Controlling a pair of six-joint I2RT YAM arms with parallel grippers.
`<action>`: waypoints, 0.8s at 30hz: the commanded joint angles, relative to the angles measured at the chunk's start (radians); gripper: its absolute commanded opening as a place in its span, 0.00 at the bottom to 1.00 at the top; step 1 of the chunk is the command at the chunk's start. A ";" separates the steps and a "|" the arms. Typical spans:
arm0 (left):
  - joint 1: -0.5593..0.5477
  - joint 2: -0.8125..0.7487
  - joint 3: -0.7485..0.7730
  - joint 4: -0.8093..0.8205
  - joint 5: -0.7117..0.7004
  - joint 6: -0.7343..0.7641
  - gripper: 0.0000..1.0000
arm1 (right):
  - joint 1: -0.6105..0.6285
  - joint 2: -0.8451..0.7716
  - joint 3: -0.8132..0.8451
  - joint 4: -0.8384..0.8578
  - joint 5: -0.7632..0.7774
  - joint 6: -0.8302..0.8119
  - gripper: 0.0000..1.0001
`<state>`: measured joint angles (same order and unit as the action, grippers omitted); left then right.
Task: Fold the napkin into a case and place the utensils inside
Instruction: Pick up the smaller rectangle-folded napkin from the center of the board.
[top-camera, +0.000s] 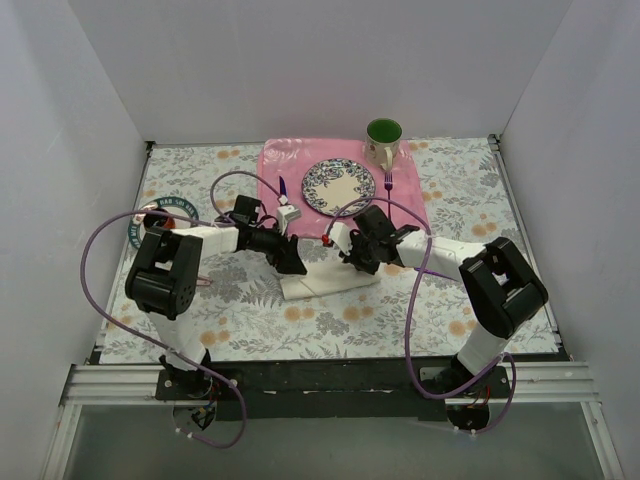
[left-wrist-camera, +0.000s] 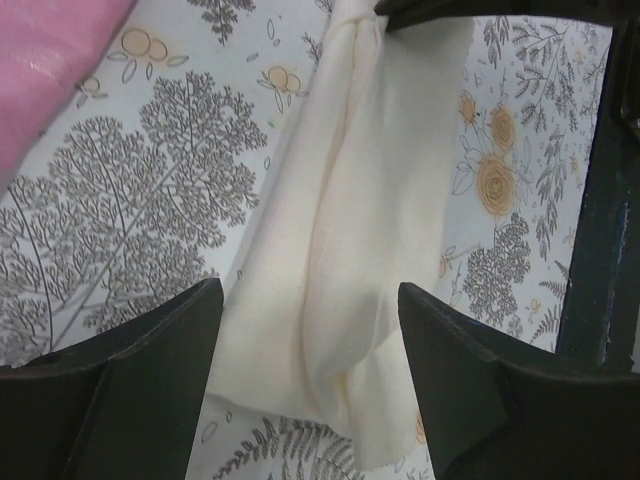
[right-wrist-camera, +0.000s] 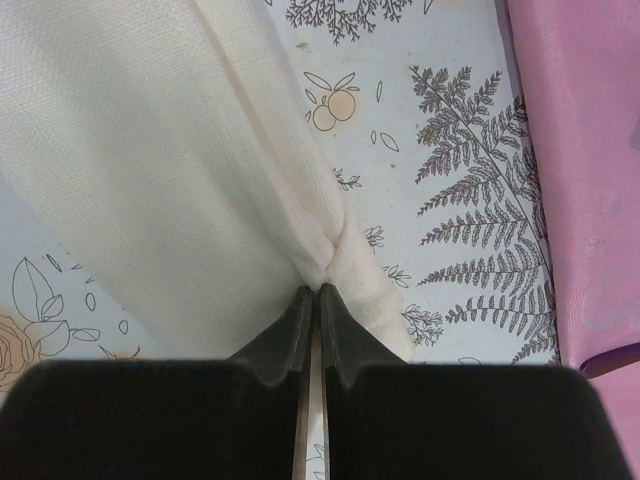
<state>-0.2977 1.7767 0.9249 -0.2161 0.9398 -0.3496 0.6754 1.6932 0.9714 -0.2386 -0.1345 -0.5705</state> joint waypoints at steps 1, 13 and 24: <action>-0.023 0.064 0.087 0.029 0.016 0.037 0.69 | 0.004 0.036 -0.053 -0.004 -0.004 -0.016 0.01; -0.124 0.208 0.224 -0.175 0.004 0.106 0.54 | 0.003 0.011 -0.071 0.012 0.009 -0.017 0.01; -0.155 0.268 0.267 -0.216 0.011 0.038 0.30 | 0.003 -0.012 -0.083 0.019 0.007 -0.023 0.01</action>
<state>-0.4450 2.0094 1.1824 -0.3798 0.9833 -0.2943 0.6754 1.6722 0.9321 -0.1799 -0.1333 -0.5831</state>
